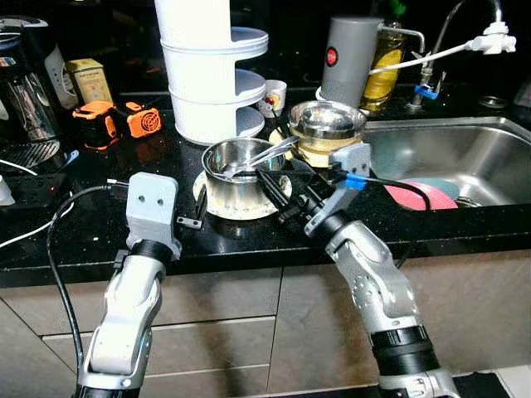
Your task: Kitchen organization
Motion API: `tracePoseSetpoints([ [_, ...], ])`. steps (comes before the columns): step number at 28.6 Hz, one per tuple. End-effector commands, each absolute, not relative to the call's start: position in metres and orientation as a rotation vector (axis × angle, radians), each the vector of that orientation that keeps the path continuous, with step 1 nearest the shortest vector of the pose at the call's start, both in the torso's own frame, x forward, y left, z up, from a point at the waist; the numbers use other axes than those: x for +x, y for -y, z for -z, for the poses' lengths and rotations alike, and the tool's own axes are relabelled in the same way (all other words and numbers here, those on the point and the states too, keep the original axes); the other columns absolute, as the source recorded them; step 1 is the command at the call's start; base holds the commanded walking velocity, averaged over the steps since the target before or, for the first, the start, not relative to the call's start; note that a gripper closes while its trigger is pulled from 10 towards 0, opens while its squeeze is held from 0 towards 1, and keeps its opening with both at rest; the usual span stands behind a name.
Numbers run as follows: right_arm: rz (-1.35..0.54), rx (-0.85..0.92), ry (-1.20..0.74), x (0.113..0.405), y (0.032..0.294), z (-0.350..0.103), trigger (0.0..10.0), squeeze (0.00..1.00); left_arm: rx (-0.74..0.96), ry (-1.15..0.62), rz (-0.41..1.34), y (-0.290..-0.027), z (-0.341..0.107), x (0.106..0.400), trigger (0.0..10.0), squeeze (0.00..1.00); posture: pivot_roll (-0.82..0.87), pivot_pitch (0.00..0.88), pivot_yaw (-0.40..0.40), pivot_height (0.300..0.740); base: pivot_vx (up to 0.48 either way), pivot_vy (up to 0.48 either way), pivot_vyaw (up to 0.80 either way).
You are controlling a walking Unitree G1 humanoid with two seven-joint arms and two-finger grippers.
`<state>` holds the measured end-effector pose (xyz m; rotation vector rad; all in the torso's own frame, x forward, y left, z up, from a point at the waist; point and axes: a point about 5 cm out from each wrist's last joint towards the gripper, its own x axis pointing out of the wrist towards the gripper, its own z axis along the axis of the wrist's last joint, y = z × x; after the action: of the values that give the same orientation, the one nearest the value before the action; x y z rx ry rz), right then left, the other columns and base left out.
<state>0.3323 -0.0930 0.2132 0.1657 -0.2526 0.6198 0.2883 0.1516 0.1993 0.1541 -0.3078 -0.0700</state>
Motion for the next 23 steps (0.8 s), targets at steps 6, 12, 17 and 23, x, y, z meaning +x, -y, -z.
tracePoseSetpoints([
  [6,-0.537,0.085,0.196,0.341,0.098,-0.202,2.0,0.0,0.151,0.311,0.062,-0.152,-0.201,0.288,10.0,0.0,0.06,0.0,-0.026,0.74,0.0,0.0,0.0],
  [12,-0.521,0.107,0.222,0.342,0.102,-0.206,0.0,0.0,0.15,0.312,0.065,-0.152,-0.202,0.288,10.0,0.0,0.06,0.0,-0.022,0.74,0.0,0.0,0.0],
  [17,-0.539,0.122,0.234,0.341,0.099,-0.207,0.0,0.0,0.15,0.313,0.067,-0.151,-0.202,0.289,10.0,0.0,0.06,0.0,-0.021,0.74,0.0,0.0,0.0],
  [23,-0.556,0.135,0.244,0.339,0.097,-0.206,0.0,0.0,0.148,0.31,0.063,-0.152,-0.201,0.288,10.0,0.0,0.06,0.0,-0.023,0.74,0.0,0.0,0.0],
])
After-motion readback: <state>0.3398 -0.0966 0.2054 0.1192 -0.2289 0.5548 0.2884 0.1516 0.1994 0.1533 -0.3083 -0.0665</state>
